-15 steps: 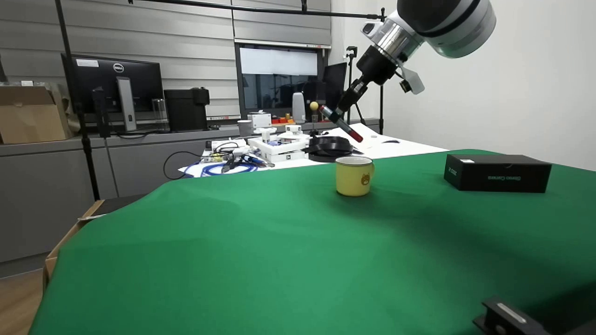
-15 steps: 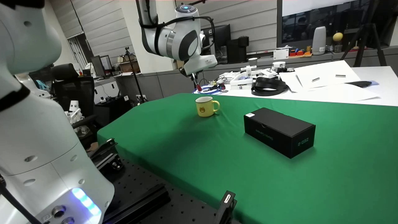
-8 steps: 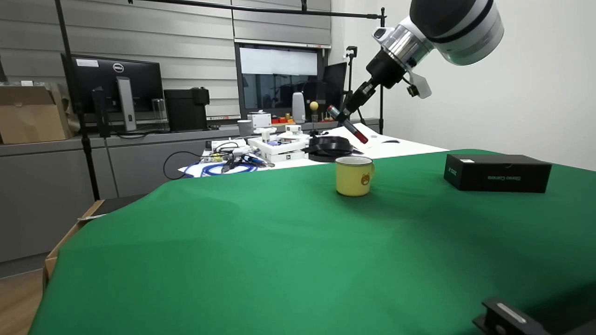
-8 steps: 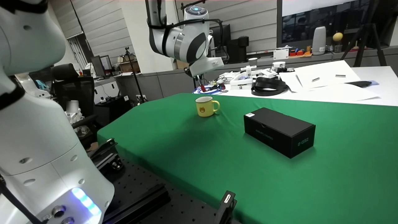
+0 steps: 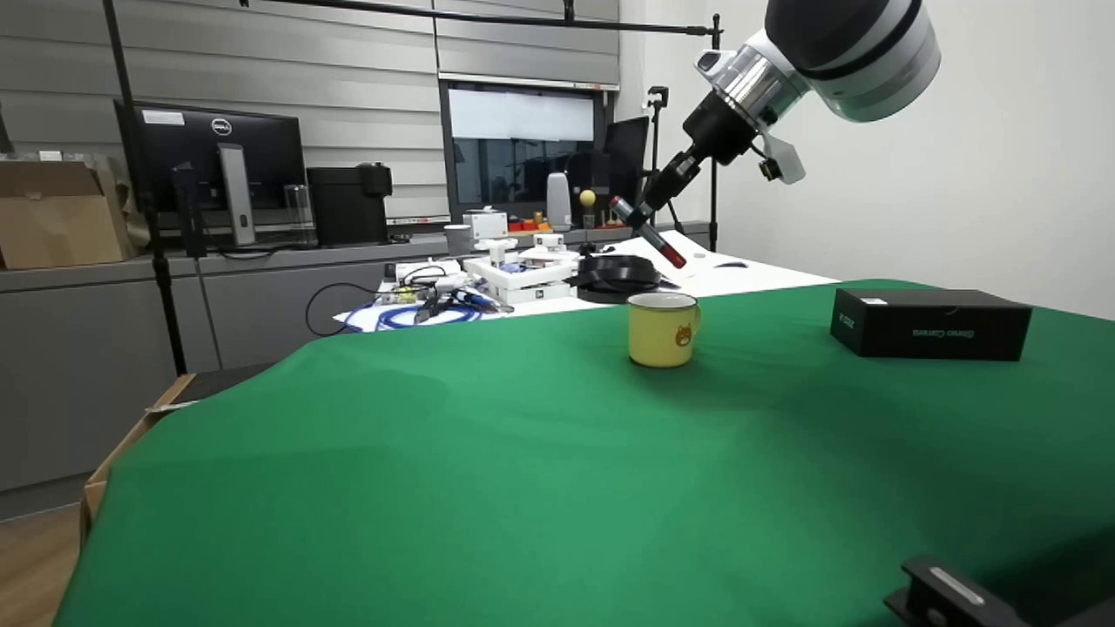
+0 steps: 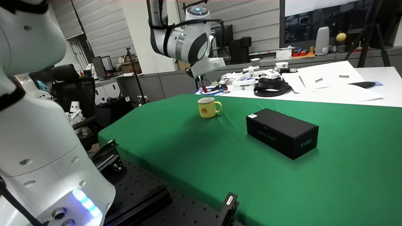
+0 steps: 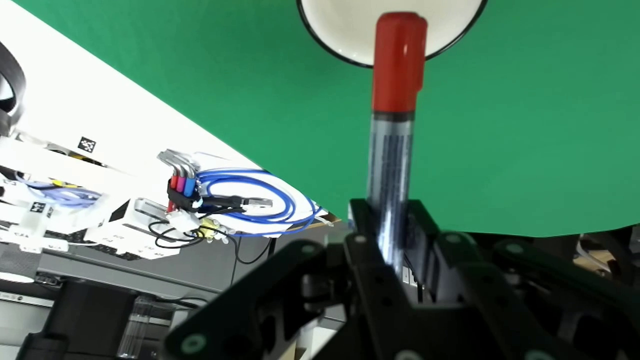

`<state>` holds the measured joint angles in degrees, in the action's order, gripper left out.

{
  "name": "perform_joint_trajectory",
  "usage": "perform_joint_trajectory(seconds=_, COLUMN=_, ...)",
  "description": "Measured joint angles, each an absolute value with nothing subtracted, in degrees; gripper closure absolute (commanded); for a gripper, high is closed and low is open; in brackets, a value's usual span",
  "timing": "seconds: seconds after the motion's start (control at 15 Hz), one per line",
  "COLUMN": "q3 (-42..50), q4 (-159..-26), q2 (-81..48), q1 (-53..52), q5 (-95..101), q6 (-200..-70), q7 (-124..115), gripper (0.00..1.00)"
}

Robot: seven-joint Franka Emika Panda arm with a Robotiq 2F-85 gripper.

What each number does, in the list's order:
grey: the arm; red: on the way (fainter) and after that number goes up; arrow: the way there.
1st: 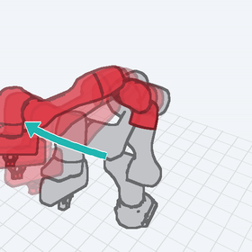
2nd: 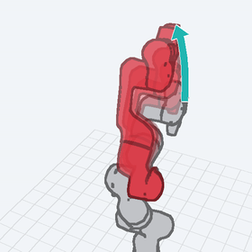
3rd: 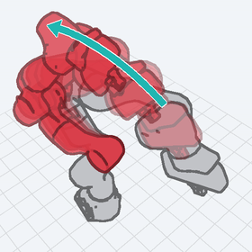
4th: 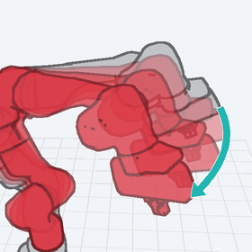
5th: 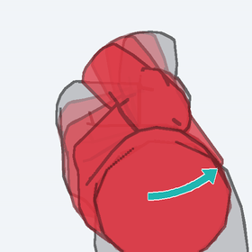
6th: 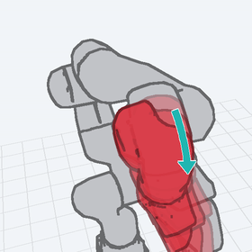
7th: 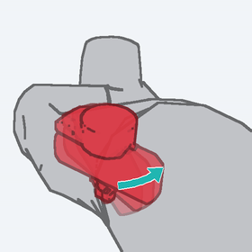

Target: Put the marker inside the mug cup

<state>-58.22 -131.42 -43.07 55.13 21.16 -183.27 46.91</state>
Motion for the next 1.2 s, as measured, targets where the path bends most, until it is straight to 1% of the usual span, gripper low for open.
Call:
perform_joint_trajectory(seconds=0.2, q3=-57.84, q4=-131.36, q2=-43.37, q1=54.73, q5=21.63, q6=-184.12, q7=46.91, gripper=0.95)
perform_joint_trajectory(seconds=0.53, q3=-57.73, q4=-130.44, q2=-47.09, q1=54.74, q5=25.12, q6=-189.53, q7=46.71, gripper=0.95)
perform_joint_trajectory(seconds=1.2, q3=-55.34, q4=-127.66, q2=-55.41, q1=54.73, q5=31.07, q6=-190.12, q7=46.12, gripper=0.95)
